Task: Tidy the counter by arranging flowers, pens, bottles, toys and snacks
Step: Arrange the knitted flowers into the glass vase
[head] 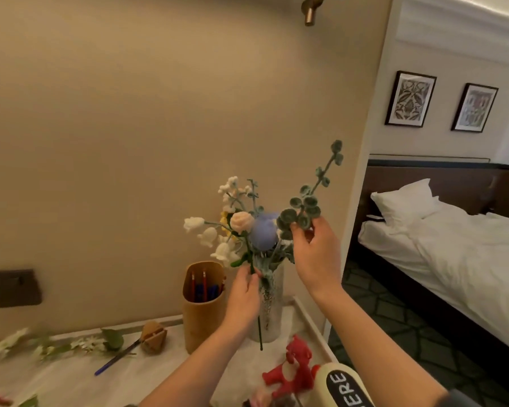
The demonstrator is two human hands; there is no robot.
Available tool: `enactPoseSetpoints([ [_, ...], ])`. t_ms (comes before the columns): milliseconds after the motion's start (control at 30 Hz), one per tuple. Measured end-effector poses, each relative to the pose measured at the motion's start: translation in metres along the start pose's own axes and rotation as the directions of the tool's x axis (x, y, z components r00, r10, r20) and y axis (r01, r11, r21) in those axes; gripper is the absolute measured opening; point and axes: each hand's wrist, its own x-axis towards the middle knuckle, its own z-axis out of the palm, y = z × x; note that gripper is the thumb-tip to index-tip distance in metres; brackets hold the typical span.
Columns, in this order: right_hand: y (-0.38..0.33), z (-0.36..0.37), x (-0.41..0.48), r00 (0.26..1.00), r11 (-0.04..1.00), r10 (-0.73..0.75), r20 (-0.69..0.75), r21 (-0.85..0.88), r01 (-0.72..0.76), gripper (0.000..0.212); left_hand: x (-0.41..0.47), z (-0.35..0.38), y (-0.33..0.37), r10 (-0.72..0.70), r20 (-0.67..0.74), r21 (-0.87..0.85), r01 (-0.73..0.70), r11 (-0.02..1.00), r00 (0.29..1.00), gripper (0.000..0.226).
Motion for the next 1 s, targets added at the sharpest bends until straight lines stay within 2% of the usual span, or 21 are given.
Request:
enactPoseSetpoints([
  [33, 0.001, 0.003, 0.003, 1.0, 1.0, -0.012, 0.006, -0.02, 0.012, 0.011, 0.003, 0.001, 0.0, 0.003, 0.016, 0.022, -0.004, 1.0, 1.0, 0.02],
  [100, 0.005, 0.007, 0.007, 1.0, 0.998, -0.018, 0.015, -0.059, 0.019, 0.009, 0.012, 0.0, -0.003, 0.007, 0.052, 0.033, -0.009, 0.999, 0.999, 0.019],
  [267, 0.014, 0.02, 0.014, 0.998, 0.986, 0.028, 0.062, -0.163, -0.018, 0.007, 0.029, -0.002, -0.01, -0.044, 0.087, -0.031, 0.047, 0.998, 0.995, 0.017],
  [400, 0.019, 0.031, 0.019, 0.996, 0.958, 0.072, 0.052, -0.283, -0.054, 0.006, 0.04, -0.003, -0.007, -0.114, 0.136, -0.15, 0.134, 0.98, 0.984, 0.02],
  [667, 0.016, 0.035, 0.022, 0.995, 0.969, 0.092, 0.027, -0.231, -0.083, 0.007, 0.054, -0.013, 0.004, -0.066, 0.138, -0.242, 0.098, 0.965, 0.988, 0.022],
  [900, 0.009, 0.04, 0.033, 0.994, 0.942, 0.096, 0.061, -0.329, -0.071, 0.01, 0.053, -0.015, 0.006, -0.066, 0.136, -0.213, 0.094, 0.972, 0.988, 0.023],
  [1000, 0.011, 0.041, 0.033, 0.991, 0.929, 0.103, 0.084, -0.365, -0.066, 0.009, 0.051, -0.012, 0.003, -0.11, 0.164, -0.241, 0.149, 0.959, 0.98, 0.021],
])
